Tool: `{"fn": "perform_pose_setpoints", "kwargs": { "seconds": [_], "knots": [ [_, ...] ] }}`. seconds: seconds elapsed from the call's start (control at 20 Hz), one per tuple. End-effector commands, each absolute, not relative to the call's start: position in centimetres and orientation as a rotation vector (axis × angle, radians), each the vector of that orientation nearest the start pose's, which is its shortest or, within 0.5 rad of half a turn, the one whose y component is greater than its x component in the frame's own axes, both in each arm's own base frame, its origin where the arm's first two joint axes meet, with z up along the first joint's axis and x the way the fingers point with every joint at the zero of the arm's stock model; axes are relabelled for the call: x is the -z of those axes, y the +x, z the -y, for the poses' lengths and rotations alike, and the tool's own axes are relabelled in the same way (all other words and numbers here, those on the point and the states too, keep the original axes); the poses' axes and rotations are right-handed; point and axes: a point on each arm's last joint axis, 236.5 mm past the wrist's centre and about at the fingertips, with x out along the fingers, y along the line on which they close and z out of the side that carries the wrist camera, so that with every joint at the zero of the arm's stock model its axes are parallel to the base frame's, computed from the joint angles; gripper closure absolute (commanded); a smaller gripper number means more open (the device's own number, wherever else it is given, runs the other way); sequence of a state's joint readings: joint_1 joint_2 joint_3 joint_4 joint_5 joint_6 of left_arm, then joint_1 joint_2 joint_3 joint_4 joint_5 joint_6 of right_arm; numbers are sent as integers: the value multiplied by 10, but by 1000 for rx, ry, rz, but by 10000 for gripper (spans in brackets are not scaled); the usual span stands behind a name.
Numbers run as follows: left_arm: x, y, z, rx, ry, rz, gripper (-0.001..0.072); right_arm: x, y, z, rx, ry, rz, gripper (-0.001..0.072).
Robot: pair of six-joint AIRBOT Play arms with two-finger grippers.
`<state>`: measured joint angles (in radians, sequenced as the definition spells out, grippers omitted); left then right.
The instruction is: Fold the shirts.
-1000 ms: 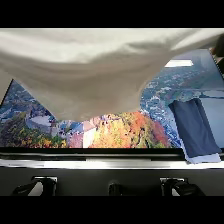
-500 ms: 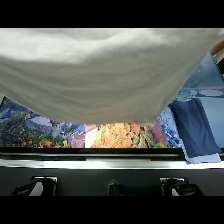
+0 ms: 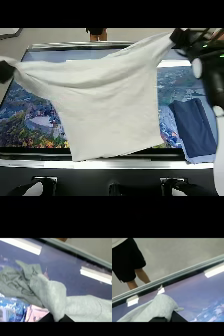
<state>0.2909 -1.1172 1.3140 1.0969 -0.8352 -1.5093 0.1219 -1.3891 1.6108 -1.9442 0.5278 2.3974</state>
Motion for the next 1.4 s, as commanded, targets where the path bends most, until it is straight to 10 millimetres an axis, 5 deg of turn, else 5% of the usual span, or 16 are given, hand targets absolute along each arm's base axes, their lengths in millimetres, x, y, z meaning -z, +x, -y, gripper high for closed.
{"fn": "perform_pose_setpoints", "kwargs": {
  "seconds": [0.0, 0.15, 0.25, 0.3, 0.4, 0.5, 0.65, 0.85, 0.95, 1.05, 1.2, 1.35],
  "knots": [
    [-83, 470, -42, -10, -512, -833, 671, -157, 610, -42, 180, 730, -392, 656],
    [-35, 472, -16, 50, -474, -953, 671, -86, 606, -51, 240, 761, -580, 656],
    [-20, 473, 0, 76, -465, -990, 671, -63, 596, -56, 230, 692, -680, 653],
    [-18, 473, 5, 87, -456, -997, 671, -60, 591, -56, 218, 632, -711, 563],
    [-20, 471, 7, 108, -429, -998, 672, -71, 575, -56, 162, 475, -761, 11],
    [-22, 466, 5, 125, -404, -1010, 671, -87, 541, -50, 92, 278, -858, -1],
    [-18, 454, 0, 137, -399, -1059, 671, -75, 466, -53, -58, 336, -1178, 55],
    [-13, 443, 3, 166, -380, -1104, 671, -26, 315, -104, -372, 428, -1743, 93],
    [-12, 440, 4, 172, -381, -1119, 671, 19, 264, -126, -321, 470, -1810, 0],
    [-11, 439, 5, 174, -382, -1124, 671, 55, 223, -155, -305, 581, -1839, -3],
    [-10, 438, 5, 175, -384, -1128, 671, 85, 211, -185, -270, 759, -1801, -3],
    [-9, 436, 6, 179, -384, -1136, 671, 90, 238, -206, -250, 847, -1664, -3]
  ]
}}
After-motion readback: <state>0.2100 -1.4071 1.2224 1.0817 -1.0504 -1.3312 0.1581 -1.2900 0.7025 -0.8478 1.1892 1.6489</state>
